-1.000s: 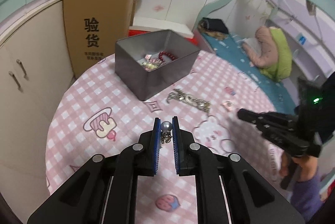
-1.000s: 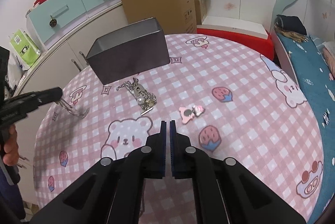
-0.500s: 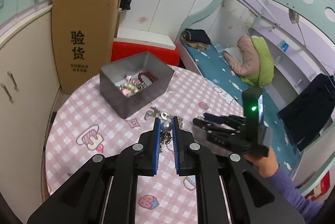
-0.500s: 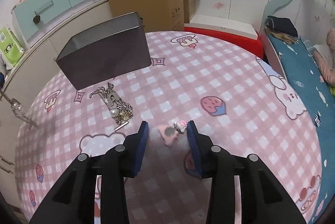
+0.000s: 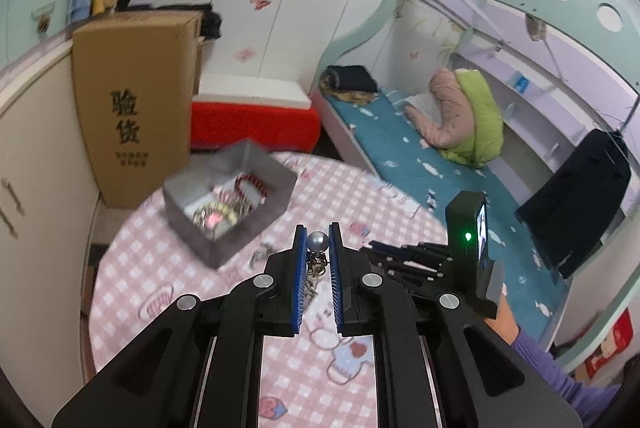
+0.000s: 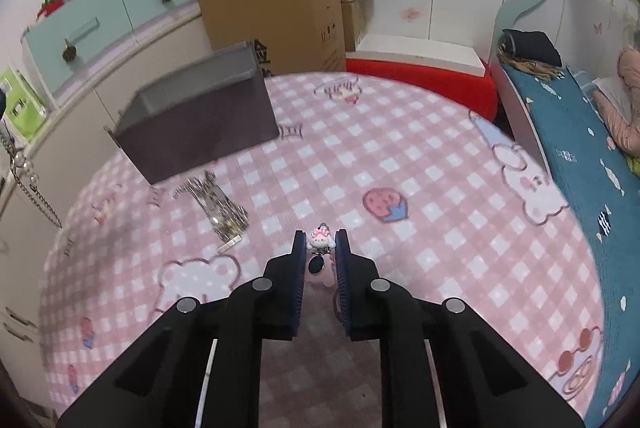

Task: Organize jewelry
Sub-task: 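Carry both held pieces over the grey box and open both tools, then reach the right tool to the silver letter-pendant chain and grasp it, then lift the silver chain with the right tool while the left tool approaches its end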

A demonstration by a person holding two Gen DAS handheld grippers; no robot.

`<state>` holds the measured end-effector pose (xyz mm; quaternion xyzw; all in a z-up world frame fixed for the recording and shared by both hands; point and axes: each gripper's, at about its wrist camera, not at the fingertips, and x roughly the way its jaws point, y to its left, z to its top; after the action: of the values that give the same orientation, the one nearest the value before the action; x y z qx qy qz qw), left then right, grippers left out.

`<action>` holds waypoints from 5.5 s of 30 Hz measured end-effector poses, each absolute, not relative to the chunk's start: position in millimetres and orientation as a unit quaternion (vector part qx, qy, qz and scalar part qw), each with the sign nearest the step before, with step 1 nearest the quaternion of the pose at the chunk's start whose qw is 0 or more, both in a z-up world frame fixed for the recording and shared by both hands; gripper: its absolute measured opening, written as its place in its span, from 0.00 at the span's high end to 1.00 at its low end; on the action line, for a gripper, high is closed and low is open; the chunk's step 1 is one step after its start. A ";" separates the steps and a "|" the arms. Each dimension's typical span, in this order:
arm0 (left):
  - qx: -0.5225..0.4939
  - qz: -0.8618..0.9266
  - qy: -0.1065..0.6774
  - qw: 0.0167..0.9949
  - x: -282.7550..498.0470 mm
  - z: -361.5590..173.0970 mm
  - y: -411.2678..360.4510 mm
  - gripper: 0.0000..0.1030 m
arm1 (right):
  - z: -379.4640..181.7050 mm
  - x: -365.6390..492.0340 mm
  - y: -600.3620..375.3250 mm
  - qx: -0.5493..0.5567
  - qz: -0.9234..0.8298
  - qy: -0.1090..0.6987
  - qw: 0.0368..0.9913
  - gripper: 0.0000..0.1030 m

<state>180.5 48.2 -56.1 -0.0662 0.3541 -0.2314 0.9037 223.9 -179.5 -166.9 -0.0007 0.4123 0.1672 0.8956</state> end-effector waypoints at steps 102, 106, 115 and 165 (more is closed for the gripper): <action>-0.101 -0.103 0.426 0.893 229.4 -116.5 87.5 0.29 | -176.6 226.5 -101.4 -0.055 0.246 0.426 0.869 0.98; -0.098 -0.106 0.428 0.892 227.0 -117.3 83.4 0.29 | -176.7 227.4 -116.9 -0.028 0.246 0.429 0.869 0.98; -0.095 -0.107 0.434 0.889 225.1 -121.6 78.7 0.29 | -167.4 222.4 -120.9 -0.033 0.239 0.417 0.876 0.95; -0.088 -0.084 0.477 0.870 229.1 -162.1 83.5 0.29 | -181.2 241.7 -83.9 -0.083 0.239 0.417 0.873 0.73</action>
<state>229.1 83.5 -162.1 -0.0881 0.4773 -0.0844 0.8703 241.7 -83.9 -181.2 -0.0834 0.4173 0.2390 0.8728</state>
